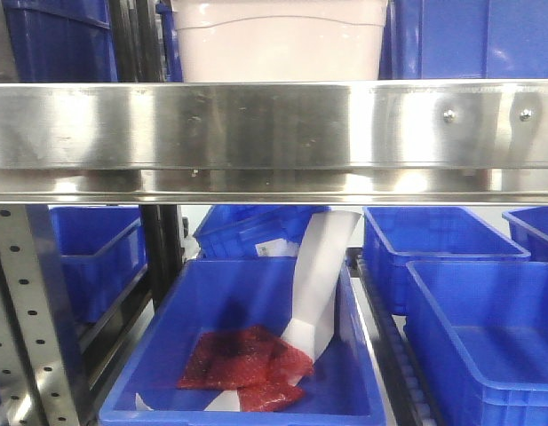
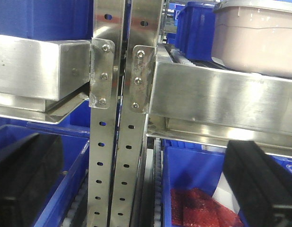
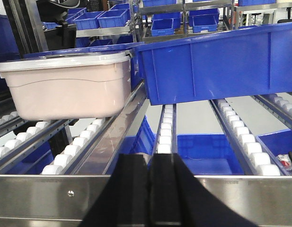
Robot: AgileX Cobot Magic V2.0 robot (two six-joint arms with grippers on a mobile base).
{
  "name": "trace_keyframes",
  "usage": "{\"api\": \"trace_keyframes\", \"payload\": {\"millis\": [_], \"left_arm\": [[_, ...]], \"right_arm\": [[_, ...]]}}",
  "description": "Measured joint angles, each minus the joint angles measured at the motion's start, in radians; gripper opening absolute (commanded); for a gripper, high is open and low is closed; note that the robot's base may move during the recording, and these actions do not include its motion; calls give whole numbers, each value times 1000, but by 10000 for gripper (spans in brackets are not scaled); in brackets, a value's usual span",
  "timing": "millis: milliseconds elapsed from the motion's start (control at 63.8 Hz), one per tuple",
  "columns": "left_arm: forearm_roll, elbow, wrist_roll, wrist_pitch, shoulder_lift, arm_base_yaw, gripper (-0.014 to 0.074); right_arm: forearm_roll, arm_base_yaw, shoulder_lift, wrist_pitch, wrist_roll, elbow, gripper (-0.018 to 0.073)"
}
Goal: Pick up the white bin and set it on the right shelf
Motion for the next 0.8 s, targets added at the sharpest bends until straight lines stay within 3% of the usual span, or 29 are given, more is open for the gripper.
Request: {"api": "trace_keyframes", "payload": {"millis": [533, 611, 799], "left_arm": [[0, 0, -1, 0, 0, 0, -116], [0, 0, -1, 0, 0, 0, -116], [0, 0, -1, 0, 0, 0, -116]], "right_arm": [[-19, 0, 0, -35, 3, 40, 62], [-137, 0, -7, -35, 69, 75, 62], [-590, 0, -85, -30, 456, 187, 62]]}}
